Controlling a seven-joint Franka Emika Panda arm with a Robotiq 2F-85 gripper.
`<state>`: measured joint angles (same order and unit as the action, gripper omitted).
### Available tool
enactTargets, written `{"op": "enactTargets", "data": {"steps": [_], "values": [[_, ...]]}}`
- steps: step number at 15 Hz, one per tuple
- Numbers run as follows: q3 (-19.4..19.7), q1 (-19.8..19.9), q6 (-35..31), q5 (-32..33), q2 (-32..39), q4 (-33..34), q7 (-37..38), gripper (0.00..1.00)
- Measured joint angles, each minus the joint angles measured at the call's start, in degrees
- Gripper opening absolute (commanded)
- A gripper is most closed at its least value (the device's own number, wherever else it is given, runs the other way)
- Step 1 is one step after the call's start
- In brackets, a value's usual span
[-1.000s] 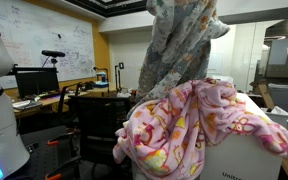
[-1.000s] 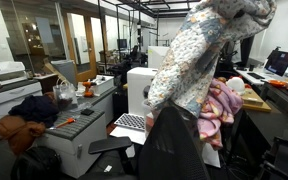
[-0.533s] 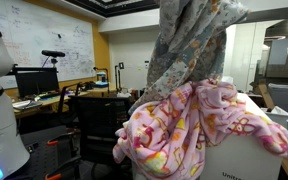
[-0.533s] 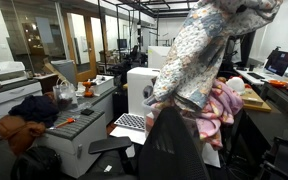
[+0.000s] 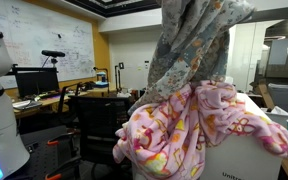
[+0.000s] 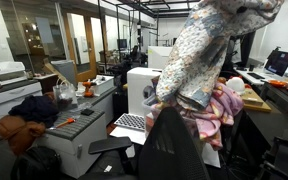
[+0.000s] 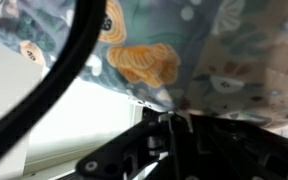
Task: Pile the blue blanket on top of the pink blanket
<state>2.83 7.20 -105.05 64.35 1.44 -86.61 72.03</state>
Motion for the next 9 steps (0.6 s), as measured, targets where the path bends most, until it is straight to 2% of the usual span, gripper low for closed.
{"op": "enactTargets", "data": {"steps": [6,9], "values": [[0.0,-1.1,-1.6,-4.9,0.9,-1.8,-8.2,0.01],[-0.1,-2.0,-2.1,-4.2,0.7,-4.9,-11.3,0.01]]}}
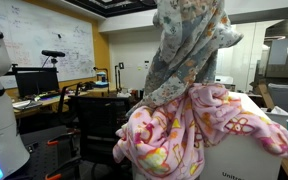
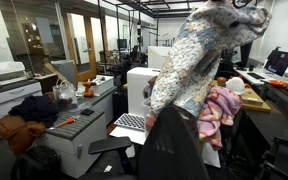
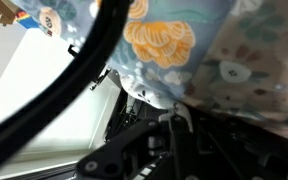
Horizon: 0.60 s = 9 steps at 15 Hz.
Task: Pile the blue blanket on top of the pink blanket
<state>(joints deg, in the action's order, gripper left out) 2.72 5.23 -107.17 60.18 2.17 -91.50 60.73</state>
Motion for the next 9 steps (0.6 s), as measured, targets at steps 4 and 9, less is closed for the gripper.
{"op": "enactTargets", "data": {"steps": [4,9], "values": [[-1.1,-2.2,-0.6,-2.1,-0.3,-6.4,-3.1,0.01],[-2.5,-4.5,-0.7,-10.4,0.8,-8.6,-8.8,0.01]]}}
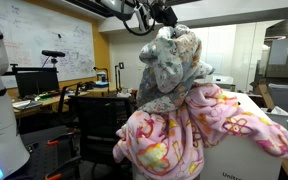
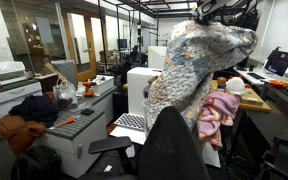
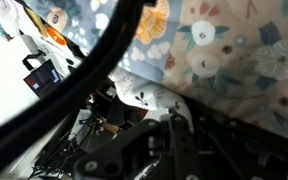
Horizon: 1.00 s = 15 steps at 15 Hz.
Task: Pile the blue blanket on top of the pink blanket
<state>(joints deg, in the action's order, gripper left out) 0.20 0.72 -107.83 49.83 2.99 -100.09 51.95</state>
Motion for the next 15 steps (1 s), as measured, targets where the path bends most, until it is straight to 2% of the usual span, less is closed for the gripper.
{"op": "enactTargets", "data": {"steps": [7,11,15], "values": [[3.2,2.2,0.0,-4.4,4.4,6.7,-5.8,0.01],[5.8,4.9,0.3,-14.6,9.2,13.3,-12.1,0.01],[7.8,6.3,5.1,-24.9,15.4,21.7,-18.2,0.01]]}}
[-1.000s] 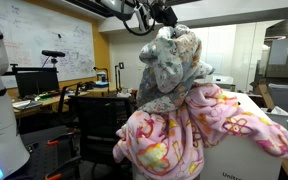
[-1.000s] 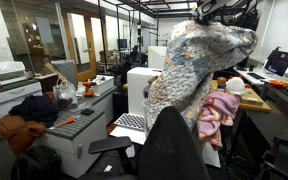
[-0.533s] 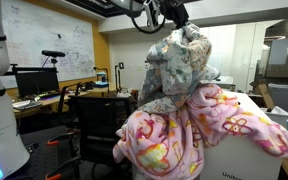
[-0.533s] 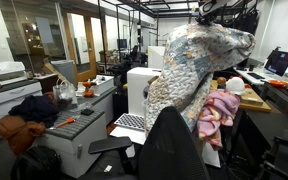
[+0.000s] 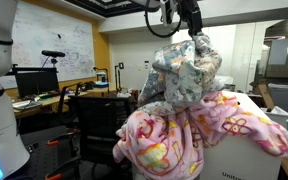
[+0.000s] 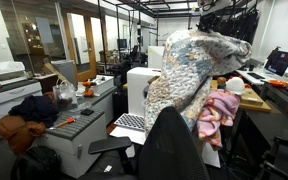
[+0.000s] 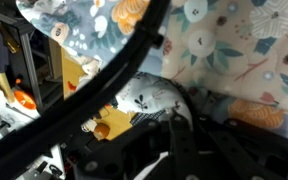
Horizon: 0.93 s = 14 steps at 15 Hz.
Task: Pile the blue blanket on top of the pink blanket
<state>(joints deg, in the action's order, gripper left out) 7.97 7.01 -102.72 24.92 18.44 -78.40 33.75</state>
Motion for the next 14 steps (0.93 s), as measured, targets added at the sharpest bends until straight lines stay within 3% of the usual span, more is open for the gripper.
{"op": "enactTargets", "data": {"steps": [8,14], "values": [[2.4,1.7,11.6,-10.6,8.6,13.7,-3.6,0.01],[2.4,3.3,19.0,-13.5,13.2,21.8,-4.2,0.01]]}}
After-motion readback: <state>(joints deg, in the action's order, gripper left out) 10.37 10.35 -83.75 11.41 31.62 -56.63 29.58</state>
